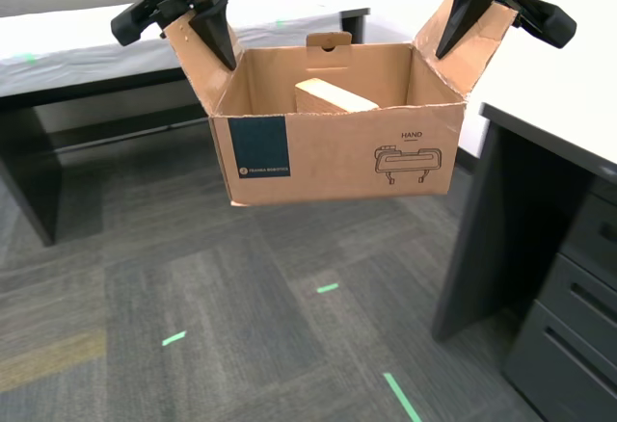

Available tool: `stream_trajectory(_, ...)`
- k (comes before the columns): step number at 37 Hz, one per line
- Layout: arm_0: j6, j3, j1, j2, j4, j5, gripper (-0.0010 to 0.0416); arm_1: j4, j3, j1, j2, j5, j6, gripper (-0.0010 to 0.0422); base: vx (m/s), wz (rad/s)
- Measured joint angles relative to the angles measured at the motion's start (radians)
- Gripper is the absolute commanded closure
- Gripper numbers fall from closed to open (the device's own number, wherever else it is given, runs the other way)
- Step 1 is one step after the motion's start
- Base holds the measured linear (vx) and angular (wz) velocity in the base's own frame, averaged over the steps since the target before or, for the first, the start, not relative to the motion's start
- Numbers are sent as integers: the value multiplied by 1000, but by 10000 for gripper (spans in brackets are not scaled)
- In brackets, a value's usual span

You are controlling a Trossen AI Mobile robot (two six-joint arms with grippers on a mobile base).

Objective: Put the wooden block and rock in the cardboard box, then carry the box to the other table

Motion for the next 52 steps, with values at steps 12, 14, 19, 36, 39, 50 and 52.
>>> stream_trajectory(12, -17, 0, 0, 0, 1, -1, 406, 27, -21, -2, 0, 0, -76, 413, 164, 38)
stream_trajectory(14, -18, 0, 0, 0, 3, 0, 406, 40, -21, -2, 0, 0, -100, 413, 159, -31)
stream_trajectory(19, -34, 0, 0, 0, 8, 0, 406, 58, -21, -2, 0, 0, -130, 413, 156, -52)
stream_trajectory(36, -46, 0, -2, 0, 11, 2, 406, 137, -21, -5, 0, -19, -224, 413, 145, -79)
stream_trajectory(39, -45, 0, -3, 0, 13, 2, 406, 142, -21, -5, 0, -19, -228, 413, 141, -72)
stream_trajectory(50, -45, 0, -3, 0, 18, 5, 406, 143, -21, -6, 0, -20, -244, 413, 141, -63)
stream_trajectory(52, -45, 0, -3, 0, 20, 5, 406, 144, -21, -7, 0, -20, -250, 413, 145, -47)
